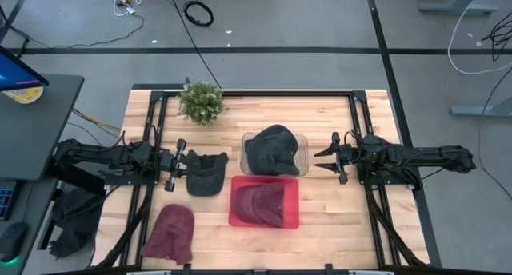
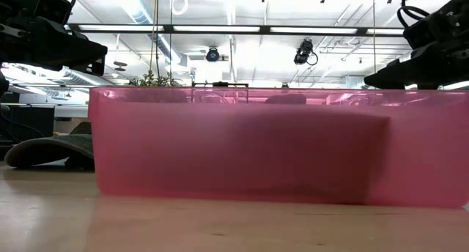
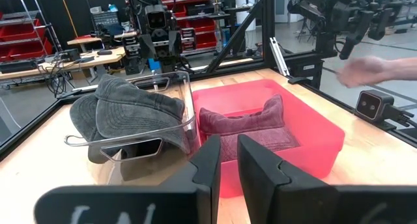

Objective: Pick & Place hat
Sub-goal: Put the red cap into the pink bin

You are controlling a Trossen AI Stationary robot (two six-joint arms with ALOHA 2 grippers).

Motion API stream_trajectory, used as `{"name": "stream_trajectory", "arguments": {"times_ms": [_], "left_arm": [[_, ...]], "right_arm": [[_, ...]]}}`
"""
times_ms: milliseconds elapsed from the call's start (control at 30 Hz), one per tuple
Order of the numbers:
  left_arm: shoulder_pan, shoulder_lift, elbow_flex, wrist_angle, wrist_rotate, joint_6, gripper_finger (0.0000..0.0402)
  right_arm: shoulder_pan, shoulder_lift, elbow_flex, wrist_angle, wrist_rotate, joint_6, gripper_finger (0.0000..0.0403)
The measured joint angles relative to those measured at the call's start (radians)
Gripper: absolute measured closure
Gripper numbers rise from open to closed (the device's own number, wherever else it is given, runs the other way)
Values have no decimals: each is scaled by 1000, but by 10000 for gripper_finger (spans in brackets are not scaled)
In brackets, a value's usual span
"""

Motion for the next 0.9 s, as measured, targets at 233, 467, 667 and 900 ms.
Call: {"name": "stream_trajectory", "arguments": {"times_ms": [233, 467, 667, 900], "left_arm": [[0, 0, 0, 0, 0, 0, 346], [0, 0, 0, 1, 0, 0, 346], [0, 1, 0, 163, 16, -169, 346], [0, 7, 0, 515, 173, -635, 346]], "right_arm": [[0, 0, 0, 1, 0, 0, 237], [0, 0, 0, 2, 0, 0, 237], [0, 0, 0, 2, 0, 0, 238], [0, 0, 0, 2, 0, 0, 237]]}}
